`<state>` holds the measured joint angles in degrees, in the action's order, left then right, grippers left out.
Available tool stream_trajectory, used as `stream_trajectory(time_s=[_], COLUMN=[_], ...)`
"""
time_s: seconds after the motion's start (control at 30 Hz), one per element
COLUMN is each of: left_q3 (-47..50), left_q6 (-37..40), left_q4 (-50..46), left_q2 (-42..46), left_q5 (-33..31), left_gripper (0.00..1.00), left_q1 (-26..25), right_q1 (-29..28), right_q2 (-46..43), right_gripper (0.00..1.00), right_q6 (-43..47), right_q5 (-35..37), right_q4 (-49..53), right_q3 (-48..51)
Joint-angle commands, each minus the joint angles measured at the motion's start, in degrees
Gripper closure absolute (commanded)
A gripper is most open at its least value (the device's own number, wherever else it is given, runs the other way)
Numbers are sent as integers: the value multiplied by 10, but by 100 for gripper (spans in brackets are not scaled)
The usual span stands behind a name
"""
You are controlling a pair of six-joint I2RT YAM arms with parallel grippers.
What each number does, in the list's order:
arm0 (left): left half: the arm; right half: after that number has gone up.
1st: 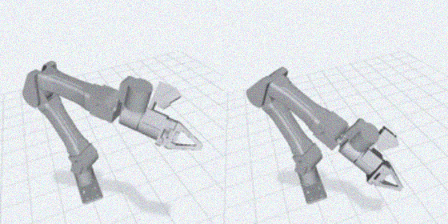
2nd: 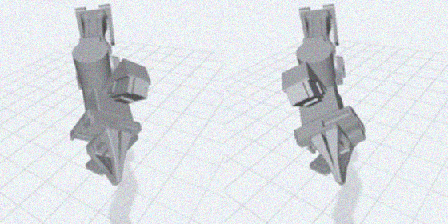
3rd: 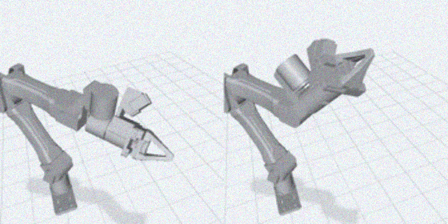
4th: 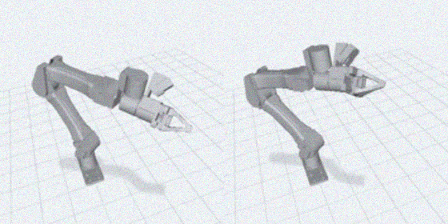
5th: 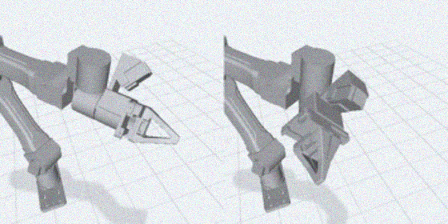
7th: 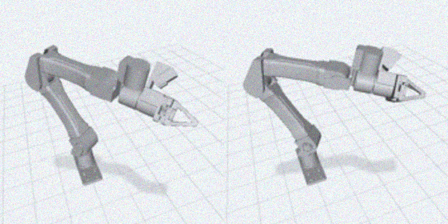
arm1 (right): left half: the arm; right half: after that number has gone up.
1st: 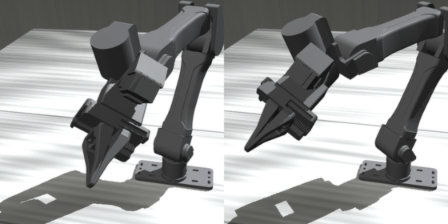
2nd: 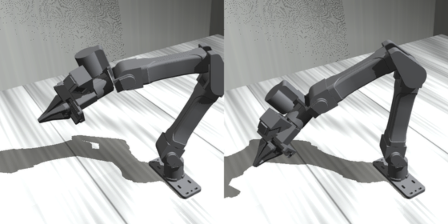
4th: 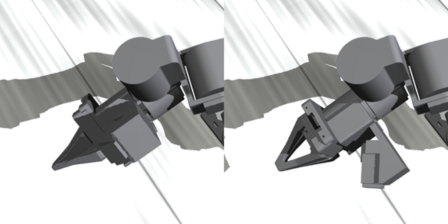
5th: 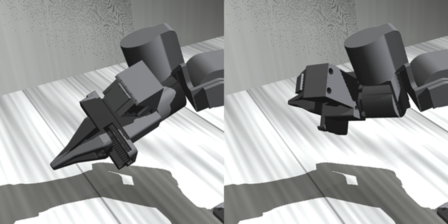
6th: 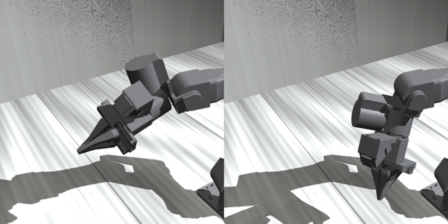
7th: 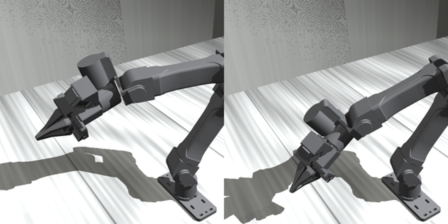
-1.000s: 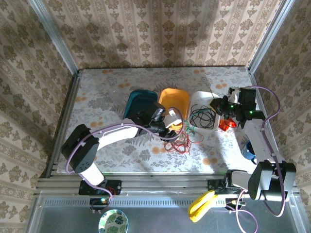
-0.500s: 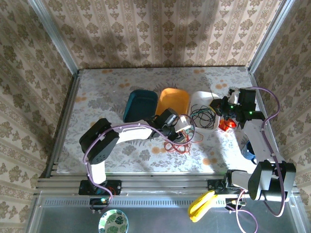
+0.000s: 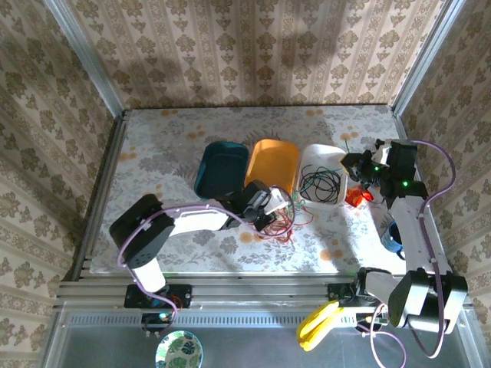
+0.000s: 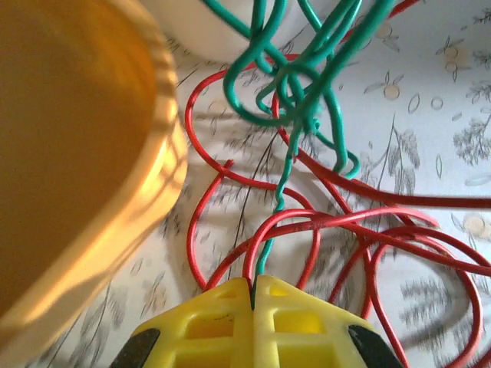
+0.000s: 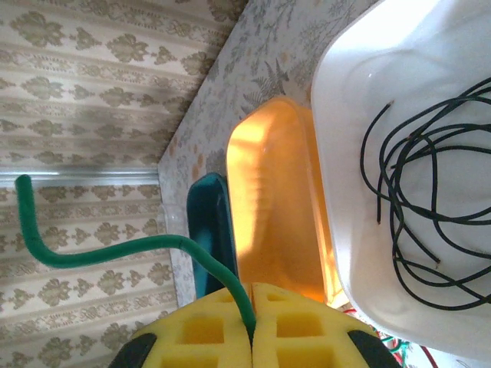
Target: Untangle the cables
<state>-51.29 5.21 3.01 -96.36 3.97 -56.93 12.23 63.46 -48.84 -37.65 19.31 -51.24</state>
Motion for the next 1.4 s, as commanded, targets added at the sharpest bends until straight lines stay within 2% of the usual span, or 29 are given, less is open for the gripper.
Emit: stream_trajectory(time_s=[0.0, 0.27, 0.47, 0.63, 0.7, 0.8, 0.83, 0.93, 1.03, 1.2, 1.37], left_q3=[56, 180, 222, 229, 225, 209, 200, 162, 125, 72, 21], left_q6=[-52, -129, -152, -144, -132, -106, -97, -87, -69, -43, -25], left_q4=[0, -20, -36, -37, -32, -28, -30, -48, -71, -96, -115], left_q2=[65, 192, 256, 284, 283, 275, 272, 265, 271, 280, 244], left_q5=[-58, -155, -193, -179, -157, -89, -64, -22, 4, 45, 105], left_gripper=[100, 100, 100, 100, 100, 100, 91, 55, 32, 23, 24], left_q1=[5, 34, 78, 104, 105, 106, 105, 105, 106, 115, 116], right_q1=[9, 17, 24, 23, 18, 9, 5, -5, -27, -76, -102], right_q2=[-8, 0, 2, -4, -5, -9, -9, -5, 2, 19, 41], right_gripper=[99, 99, 99, 99, 99, 99, 99, 98, 98, 97, 97], right_q6=[-32, -3, 49, 91, 94, 87, 84, 74, 61, 56, 19], right_q5=[11, 32, 95, 143, 134, 97, 81, 40, -5, -78, -153], right_q4=[-29, -4, 76, 132, 125, 84, 68, 30, -5, -37, -67], right_q3=[-4, -18, -42, -54, -53, -45, -43, -43, -45, -58, -82])
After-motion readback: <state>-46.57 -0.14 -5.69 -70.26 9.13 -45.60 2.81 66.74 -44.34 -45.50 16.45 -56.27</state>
